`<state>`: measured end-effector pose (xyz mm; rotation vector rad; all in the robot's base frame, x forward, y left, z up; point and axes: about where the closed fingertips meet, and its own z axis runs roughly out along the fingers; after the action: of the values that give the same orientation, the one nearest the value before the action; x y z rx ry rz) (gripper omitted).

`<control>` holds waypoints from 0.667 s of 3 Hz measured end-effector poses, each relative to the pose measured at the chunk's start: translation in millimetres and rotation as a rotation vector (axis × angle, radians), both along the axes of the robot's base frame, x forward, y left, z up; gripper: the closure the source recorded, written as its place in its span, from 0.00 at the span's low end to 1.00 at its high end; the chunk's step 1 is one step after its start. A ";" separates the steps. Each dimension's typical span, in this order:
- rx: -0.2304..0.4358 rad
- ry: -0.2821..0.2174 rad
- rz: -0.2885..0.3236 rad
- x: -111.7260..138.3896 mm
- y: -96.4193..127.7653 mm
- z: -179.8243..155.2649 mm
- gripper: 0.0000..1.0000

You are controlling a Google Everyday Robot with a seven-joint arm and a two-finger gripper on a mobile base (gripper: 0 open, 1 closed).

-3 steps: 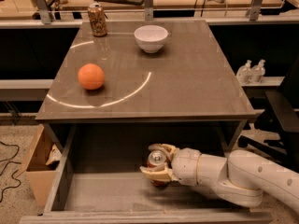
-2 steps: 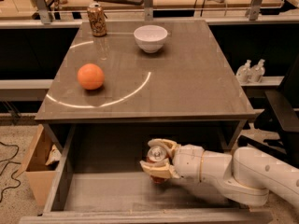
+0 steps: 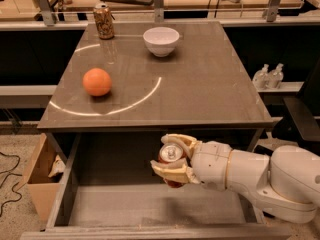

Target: Pick coke can from top drawer and place on counter

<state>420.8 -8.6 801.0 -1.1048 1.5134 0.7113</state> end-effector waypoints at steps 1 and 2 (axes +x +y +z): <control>-0.065 -0.040 -0.049 4.1 -3.0 50.4 1.00; -0.112 -0.087 -0.090 15.4 -3.0 105.9 1.00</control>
Offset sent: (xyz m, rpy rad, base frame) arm 0.0344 -0.0084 0.1788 -0.1614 -0.1450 -0.1512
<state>436.2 -11.6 906.9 -1.1292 1.5332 0.5151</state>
